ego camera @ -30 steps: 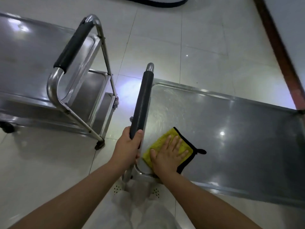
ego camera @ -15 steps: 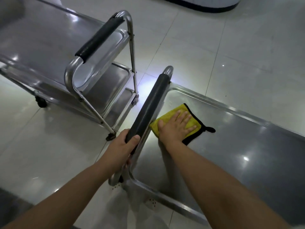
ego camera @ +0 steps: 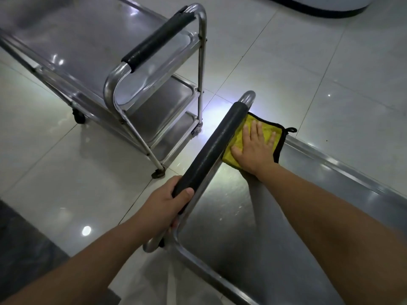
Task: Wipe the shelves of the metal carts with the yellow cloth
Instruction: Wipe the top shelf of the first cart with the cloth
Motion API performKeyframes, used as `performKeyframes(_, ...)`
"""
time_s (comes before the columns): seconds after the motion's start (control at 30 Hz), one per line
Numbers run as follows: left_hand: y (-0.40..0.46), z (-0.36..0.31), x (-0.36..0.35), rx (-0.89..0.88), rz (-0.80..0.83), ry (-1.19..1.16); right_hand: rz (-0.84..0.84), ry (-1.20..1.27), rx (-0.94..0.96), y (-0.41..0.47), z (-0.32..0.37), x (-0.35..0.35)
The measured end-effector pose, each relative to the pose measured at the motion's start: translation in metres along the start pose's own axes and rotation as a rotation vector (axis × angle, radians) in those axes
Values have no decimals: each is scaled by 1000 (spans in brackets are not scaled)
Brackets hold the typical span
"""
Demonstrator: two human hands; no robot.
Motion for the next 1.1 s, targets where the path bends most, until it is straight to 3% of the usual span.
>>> performKeyframes(0.37,0,8,-3,-55,-149,77,-31,-139,312,-64,24,-25)
performKeyframes(0.67,-4,13,-6,-130,-227,72,-48,-74,433,-144,72,-53)
performKeyframes(0.87,-7,18,-5,-154,-271,112,-113,-16,428,-193,106,-69)
performKeyframes(1.1,-15,20,-4,-240,-385,305,-68,-21,337,-232,137,-89)
Point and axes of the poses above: each hand's wrist, its own y-axis towards the middle knuckle, its own x-axis out of the back of the hand, z = x × y, the point moved 1 cm from there along y, towards the middle knuckle
